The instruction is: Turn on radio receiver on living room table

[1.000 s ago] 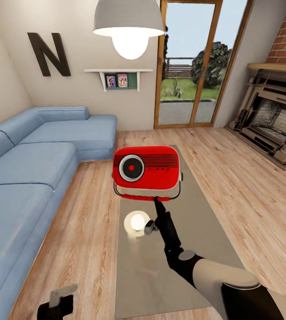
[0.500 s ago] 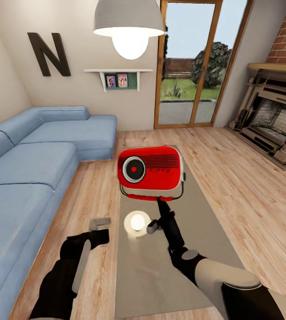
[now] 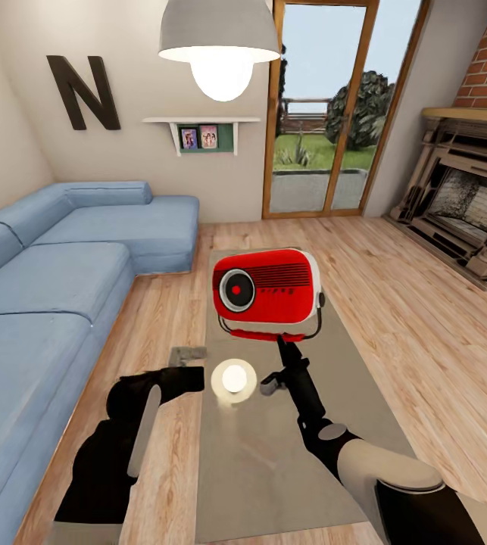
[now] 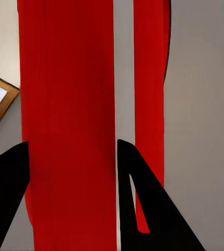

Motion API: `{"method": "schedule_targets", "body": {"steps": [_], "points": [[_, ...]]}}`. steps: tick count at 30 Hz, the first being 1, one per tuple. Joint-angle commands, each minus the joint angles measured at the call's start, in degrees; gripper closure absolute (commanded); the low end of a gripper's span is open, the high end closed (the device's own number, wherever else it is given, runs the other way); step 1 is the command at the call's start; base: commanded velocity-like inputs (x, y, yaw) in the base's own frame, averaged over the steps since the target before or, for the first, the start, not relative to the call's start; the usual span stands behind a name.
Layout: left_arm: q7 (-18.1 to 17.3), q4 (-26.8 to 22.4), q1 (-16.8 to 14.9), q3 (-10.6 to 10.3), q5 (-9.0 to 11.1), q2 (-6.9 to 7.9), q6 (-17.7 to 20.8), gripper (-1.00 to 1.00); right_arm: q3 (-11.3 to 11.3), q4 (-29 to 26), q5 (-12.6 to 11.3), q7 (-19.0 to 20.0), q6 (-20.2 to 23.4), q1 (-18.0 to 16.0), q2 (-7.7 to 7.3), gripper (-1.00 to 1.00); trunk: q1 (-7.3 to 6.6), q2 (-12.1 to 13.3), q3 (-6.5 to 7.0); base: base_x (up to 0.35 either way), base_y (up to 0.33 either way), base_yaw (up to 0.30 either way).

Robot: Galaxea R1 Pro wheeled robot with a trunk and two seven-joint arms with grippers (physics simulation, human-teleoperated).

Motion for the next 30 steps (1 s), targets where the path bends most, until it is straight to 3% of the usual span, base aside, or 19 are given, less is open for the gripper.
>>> {"method": "schedule_targets", "body": {"steps": [1,4,5,6,11,14,16,20,24,30], "points": [[-0.07,-0.09,-1.09,-1.11,-0.09,0.0,0.21,1.0,-0.27,0.0,0.06,-0.01,-0.04,0.0,0.0,1.0,0.0,0.0,0.0,0.0,0.0,0.0],[-0.13,-0.25,-2.98,-1.96,1.62,0.0,0.37,1.0,-0.26,0.0,0.08,-0.01,-0.04,0.0,0.0,1.0,0.0,0.0,0.0,0.0,0.0,0.0],[-0.07,-0.42,-3.52,-2.07,3.1,0.0,0.34,1.0,-0.27,0.0,0.08,-0.01,-0.04,0.0,0.0,1.0,0.0,0.0,0.0,0.0,0.0,0.0],[0.04,-1.07,-4.45,-2.19,6.25,0.0,0.19,1.0,-0.26,-0.01,0.08,-0.01,-0.04,0.09,0.0,1.0,0.0,0.0,0.0,0.0,0.0,0.0],[-0.18,-2.14,-7.04,-2.33,10.65,0.0,-0.18,1.0,-0.26,-0.06,0.16,-0.01,-0.04,0.34,0.0,1.0,0.0,0.0,0.0,0.0,0.0,0.0],[-0.45,-2.24,-8.58,-2.7,17.37,0.0,-1.29,1.0,-0.26,-0.08,0.17,-0.01,-0.04,0.61,0.0,1.0,0.0,0.0,0.0,0.0,0.0,0.0],[-0.47,-2.25,-9.6,-2.8,19.69,0.0,-1.58,1.0,-0.26,-0.09,0.17,-0.01,-0.04,0.66,0.0,1.0,0.0,0.0,0.0,0.0,0.0,0.0],[-1.09,-2.26,-11.55,-2.87,22.46,0.0,-1.73,1.0,-0.26,-0.09,0.23,-0.01,-0.04,0.77,0.08,1.0,0.0,0.0,0.0,0.0,0.0,0.0],[-1.53,-2.26,-13.6,-2.89,29.32,0.0,-1.94,1.0,-0.27,-0.09,0.25,-0.01,-0.04,0.86,0.09,1.0,0.0,0.0,0.0,0.0,0.0,0.0],[-1.04,-2.21,-15.4,-2.78,30.54,0.0,-2.18,1.0,-0.32,-0.09,0.67,-0.01,-0.08,1.43,0.09,1.0,0.0,0.0,0.0,0.0,0.0,0.0]]}}
